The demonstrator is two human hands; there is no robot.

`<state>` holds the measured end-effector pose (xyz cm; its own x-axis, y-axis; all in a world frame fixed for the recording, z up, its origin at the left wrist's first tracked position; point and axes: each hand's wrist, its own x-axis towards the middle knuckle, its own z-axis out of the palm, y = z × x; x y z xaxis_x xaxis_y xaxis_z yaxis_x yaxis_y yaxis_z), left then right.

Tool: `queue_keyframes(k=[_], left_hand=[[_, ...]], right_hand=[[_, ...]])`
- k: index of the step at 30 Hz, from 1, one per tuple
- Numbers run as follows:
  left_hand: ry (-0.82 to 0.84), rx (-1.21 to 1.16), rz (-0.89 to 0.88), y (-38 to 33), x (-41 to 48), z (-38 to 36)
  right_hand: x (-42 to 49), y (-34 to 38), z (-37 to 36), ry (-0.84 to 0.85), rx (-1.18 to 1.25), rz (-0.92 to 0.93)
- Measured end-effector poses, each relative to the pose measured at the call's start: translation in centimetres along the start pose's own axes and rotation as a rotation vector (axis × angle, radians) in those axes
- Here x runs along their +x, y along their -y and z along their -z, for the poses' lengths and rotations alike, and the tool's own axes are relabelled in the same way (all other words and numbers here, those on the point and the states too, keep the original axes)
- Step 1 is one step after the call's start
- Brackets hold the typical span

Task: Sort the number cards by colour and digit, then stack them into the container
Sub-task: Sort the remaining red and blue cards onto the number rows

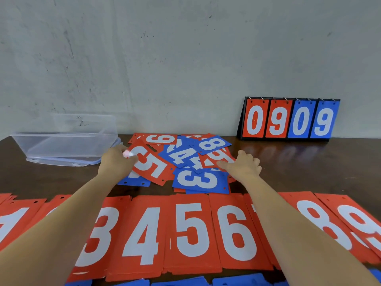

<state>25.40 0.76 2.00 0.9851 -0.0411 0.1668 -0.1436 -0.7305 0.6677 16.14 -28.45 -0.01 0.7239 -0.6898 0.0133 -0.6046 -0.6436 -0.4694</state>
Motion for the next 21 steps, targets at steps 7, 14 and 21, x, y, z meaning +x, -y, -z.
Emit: queue_keyframes(k=[7, 14, 21], left_hand=[[-0.045, -0.382, 0.156, -0.3, -0.1, 0.4], [-0.064, -0.491, 0.19, -0.7, -1.1, 0.6], [-0.043, -0.505, 0.206, -1.2, -2.2, 0.7]], right_hand=[[0.0, -0.5, 0.4, -0.004, -0.033, 0.075], [0.0, -1.0, 1.2, 0.054, -0.03, 0.177], [-0.1, -1.7, 2.1, 0.13, 0.074, 0.206]])
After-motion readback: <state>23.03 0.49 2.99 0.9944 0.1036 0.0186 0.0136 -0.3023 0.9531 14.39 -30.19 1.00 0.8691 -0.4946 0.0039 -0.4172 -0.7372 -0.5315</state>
